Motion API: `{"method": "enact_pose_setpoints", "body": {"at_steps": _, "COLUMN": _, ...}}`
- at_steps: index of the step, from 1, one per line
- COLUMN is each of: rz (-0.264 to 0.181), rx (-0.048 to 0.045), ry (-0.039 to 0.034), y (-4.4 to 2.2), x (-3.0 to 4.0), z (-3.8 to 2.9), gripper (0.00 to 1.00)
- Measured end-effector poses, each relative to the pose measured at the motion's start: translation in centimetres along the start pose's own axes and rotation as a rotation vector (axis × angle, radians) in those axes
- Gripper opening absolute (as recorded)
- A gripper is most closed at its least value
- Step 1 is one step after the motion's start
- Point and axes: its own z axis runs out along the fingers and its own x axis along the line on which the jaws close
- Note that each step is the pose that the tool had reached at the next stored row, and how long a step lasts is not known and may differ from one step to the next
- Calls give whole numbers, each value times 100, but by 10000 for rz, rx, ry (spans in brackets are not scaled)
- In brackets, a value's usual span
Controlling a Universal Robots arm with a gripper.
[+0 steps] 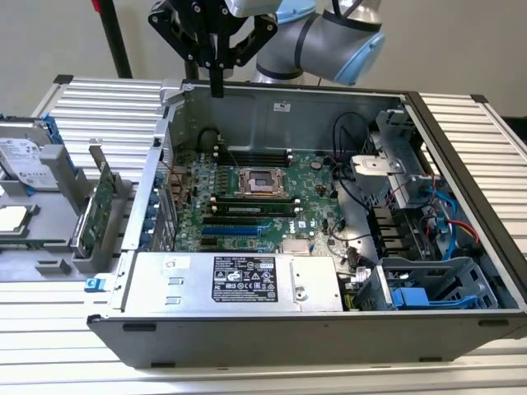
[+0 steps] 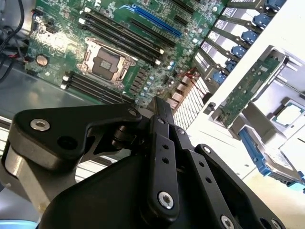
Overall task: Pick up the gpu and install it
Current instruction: 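Reach for the gpu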
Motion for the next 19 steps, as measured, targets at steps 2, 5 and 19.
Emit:
{"method": "enact_pose_setpoints", "body": {"at_steps": 2, "rz": -1, "rx": 0, "ry": 0, "y": -1, "x": 15, "z": 0, "gripper": 0}}
{"method": "enact_pose_setpoints", "body": {"at_steps": 5, "rz": -1, "rx": 0, "ry": 1, "y": -3, "x": 40, "z": -1, "gripper": 0}}
{"method": "enact_pose_setpoints", "body": {"at_steps": 19, "rz": -2, "rx": 0, "ry": 0, "y": -17, "x": 206, "z": -5, "gripper": 0}}
